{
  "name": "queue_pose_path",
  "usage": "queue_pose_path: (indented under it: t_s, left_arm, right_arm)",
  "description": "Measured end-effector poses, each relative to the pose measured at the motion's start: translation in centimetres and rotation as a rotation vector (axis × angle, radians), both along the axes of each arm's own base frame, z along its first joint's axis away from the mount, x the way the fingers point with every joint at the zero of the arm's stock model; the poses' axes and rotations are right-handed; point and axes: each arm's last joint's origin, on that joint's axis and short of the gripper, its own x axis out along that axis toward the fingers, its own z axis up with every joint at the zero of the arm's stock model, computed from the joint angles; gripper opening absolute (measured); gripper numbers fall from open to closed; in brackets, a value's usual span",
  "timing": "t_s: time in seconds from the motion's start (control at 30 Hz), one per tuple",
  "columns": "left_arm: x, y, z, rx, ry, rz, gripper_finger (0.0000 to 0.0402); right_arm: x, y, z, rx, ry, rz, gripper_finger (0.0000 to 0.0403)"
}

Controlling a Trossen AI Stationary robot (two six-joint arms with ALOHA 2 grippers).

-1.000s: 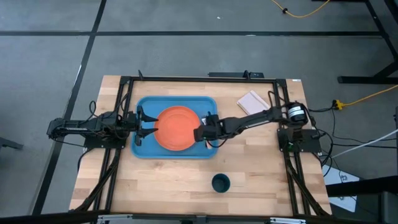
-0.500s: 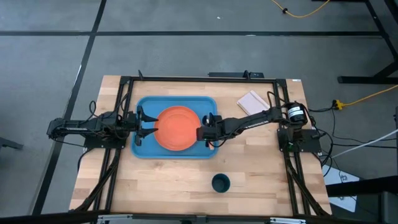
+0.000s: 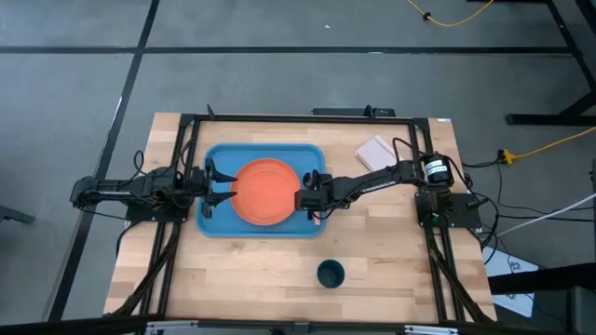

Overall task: Pick and place plate/cup/fork/spoon on tray
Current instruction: Put the orange fork on the blue serving tray at the right of the black spoon

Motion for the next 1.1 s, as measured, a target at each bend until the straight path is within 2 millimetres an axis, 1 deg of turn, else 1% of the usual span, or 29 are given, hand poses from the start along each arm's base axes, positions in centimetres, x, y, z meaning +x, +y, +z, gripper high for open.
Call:
queue_pose_path:
  t_s: [1.0,1.1]
  left_arm:
    - [0.0,0.0,0.01,0.0,0.0,0.0,0.0208]
    - [0.0,0.0,0.01,0.0,0.0,0.0,0.0208]
  right_arm:
    - [-0.1,-0.03,-0.02,-0.019,0.02,0.03,0.0073]
    - [-0.11,-0.03,-0.02,-0.017,0.021,0.031,0.008]
